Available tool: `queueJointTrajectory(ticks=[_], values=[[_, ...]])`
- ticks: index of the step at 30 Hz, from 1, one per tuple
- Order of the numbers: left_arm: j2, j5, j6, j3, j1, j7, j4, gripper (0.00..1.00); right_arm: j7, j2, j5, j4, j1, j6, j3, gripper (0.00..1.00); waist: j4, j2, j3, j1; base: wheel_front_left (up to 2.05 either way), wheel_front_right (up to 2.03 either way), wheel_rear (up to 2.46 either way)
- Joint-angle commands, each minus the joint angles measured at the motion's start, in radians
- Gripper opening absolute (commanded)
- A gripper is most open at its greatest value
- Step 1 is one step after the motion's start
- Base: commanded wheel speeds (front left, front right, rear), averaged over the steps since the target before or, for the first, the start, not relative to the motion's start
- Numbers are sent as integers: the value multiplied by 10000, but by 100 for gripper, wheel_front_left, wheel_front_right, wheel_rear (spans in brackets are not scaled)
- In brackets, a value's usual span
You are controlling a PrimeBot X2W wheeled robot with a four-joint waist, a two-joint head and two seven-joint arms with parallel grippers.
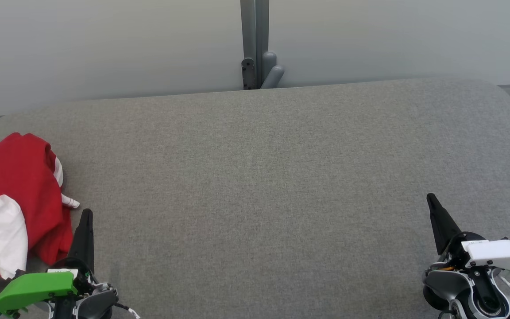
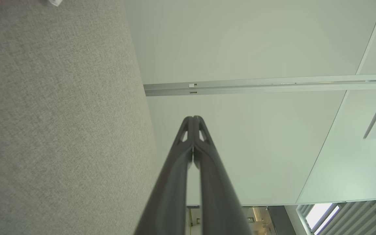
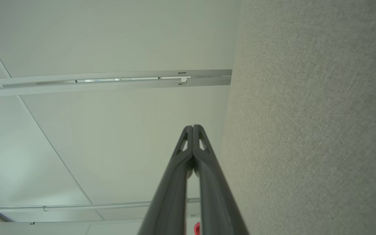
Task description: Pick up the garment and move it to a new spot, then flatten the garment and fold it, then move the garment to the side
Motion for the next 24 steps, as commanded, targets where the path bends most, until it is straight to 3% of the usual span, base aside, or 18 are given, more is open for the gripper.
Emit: queueJointTrajectory(ticks=[1, 24], values=[[74, 4, -46, 1, -83, 30, -7, 0, 8, -51, 24, -50, 104, 5, -4, 0, 0, -1, 0, 0, 0, 0, 0], [74, 4, -46, 1, -83, 30, -7, 0, 8, -51, 23, -50, 104, 5, -4, 0, 0, -1, 0, 0, 0, 0, 0]])
